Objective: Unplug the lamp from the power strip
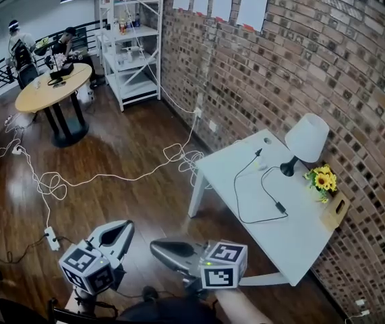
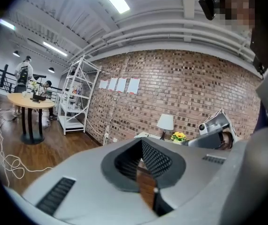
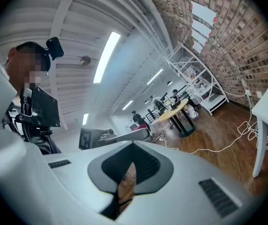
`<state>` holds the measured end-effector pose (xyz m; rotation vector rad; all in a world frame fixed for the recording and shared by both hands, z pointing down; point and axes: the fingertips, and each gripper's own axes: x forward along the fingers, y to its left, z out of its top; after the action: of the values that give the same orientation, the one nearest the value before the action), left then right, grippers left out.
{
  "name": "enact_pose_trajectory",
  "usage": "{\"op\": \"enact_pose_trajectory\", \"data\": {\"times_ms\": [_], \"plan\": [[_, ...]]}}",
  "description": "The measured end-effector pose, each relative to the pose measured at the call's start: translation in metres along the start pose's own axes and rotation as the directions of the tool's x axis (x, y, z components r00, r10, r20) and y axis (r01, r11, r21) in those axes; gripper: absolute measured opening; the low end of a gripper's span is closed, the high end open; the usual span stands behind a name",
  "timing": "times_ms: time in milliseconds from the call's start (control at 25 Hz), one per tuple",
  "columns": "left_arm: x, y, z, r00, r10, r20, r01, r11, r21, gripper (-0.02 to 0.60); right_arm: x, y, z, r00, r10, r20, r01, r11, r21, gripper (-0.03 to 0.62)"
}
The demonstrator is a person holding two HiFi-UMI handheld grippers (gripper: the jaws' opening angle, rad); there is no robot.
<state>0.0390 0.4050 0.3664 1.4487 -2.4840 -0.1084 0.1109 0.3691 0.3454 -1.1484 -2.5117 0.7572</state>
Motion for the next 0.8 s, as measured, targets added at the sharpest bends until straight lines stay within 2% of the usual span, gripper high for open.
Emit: {"op": "enact_pose_trajectory", "data": {"times_ms": [280, 520, 680, 800], "plan": [[-0.018, 0.033, -0.004, 0.999, -0.044, 0.002, 0.044, 0.999, -0.024, 0.018, 0.038, 0.003, -0.004, 0.998, -0.062, -0.001, 0.062, 0.998, -0.007, -0.014], [-0.008, 0.046, -0.009, 0.997, -0.079, -0.016, 0.078, 0.995, -0.057, 0.018, 0.035, -0.008, 0.005, 0.989, -0.145, 0.040, 0.146, 0.989, -0.023, -0.014], [0.009, 0.040, -0.009, 0.995, -0.093, -0.036, 0.090, 0.994, -0.058, 0.018, 0.021, -0.023, 0.010, 0.983, -0.175, 0.052, 0.176, 0.984, -0.011, -0.014], [0.030, 0.028, -0.004, 0.994, -0.097, -0.044, 0.096, 0.995, -0.036, 0.018, 0.007, -0.038, 0.019, 0.984, -0.168, 0.066, 0.169, 0.986, -0.003, -0.014]]}}
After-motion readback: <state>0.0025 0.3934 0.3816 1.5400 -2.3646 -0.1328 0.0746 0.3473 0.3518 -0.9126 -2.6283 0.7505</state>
